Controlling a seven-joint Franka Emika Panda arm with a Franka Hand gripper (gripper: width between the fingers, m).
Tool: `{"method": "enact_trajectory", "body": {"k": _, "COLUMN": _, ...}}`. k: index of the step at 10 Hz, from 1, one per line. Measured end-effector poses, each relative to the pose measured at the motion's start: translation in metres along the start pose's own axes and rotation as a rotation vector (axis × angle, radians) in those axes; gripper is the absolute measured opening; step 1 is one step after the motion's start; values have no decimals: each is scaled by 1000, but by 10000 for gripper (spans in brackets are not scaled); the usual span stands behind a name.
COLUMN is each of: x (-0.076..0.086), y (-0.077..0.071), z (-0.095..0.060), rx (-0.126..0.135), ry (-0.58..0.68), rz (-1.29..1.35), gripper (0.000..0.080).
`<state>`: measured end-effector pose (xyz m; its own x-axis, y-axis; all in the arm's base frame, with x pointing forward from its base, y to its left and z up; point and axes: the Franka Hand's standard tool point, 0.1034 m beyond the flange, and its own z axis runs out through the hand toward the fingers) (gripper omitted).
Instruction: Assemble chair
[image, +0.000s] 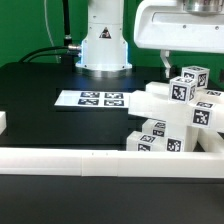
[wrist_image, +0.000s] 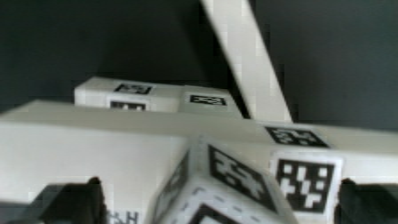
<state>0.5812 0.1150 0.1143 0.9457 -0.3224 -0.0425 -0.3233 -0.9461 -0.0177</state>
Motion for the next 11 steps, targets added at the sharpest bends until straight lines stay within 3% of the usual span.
{"method": "enact_trajectory", "body": {"k": 4, "x": 2, "y": 2, "z": 0, "rx": -18, "ry": 6, "rz": -450, "gripper": 649}}
{"method": "enact_trajectory", "body": {"k": 9, "x": 2, "y": 3, "z": 0, "rx": -34, "ry": 9, "rz": -675, "gripper": 649}}
{"method": "enact_trajectory", "body": {"k": 11, "x": 2, "y": 3, "z": 0, "rx": -34, "ry": 9, "rz": -674, "gripper": 404}}
